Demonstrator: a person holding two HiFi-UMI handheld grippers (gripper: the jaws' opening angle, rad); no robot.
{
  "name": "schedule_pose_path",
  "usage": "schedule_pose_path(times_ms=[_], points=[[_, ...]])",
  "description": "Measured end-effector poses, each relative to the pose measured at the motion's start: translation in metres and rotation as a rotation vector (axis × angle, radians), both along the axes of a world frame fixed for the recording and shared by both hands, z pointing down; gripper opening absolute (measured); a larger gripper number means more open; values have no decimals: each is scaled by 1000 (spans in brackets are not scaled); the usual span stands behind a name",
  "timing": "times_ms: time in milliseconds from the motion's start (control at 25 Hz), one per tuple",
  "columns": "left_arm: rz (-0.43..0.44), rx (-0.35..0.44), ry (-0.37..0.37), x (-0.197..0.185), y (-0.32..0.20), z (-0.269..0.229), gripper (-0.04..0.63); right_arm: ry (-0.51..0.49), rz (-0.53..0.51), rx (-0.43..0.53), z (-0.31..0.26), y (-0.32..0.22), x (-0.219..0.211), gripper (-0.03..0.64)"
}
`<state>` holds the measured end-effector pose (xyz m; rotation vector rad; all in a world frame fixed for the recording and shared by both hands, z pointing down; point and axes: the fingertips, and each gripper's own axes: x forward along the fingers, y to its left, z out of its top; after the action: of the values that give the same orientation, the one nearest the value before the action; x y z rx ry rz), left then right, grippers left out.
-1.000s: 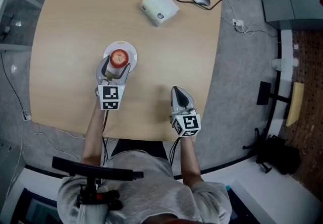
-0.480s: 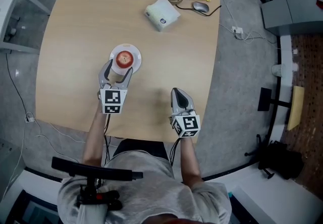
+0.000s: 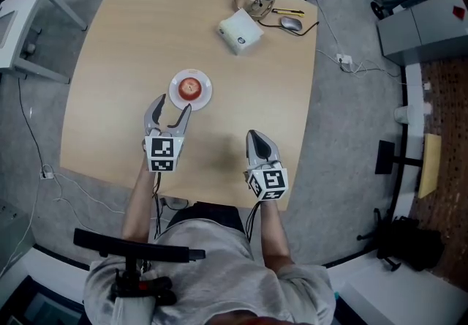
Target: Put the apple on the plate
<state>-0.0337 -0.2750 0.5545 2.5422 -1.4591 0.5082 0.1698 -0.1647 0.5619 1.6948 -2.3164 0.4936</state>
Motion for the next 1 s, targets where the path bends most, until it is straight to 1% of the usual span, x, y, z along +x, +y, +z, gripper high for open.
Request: schedule_pose_path(times_ms=[280,560,800,1000], points=[[-30,11,12,-21,32,-22,295,-7,-24,27,-14,17,-15,6],[-59,18,8,-36,58,-40,282,-11,-38,49,-25,30,-21,6],[-77,46,6,-46,82,-55,257,-16,-64,67,-33,44,-31,6],[-93,48,13,-55,104,-71,235,-19,-87,82,-42,54,-40,6]])
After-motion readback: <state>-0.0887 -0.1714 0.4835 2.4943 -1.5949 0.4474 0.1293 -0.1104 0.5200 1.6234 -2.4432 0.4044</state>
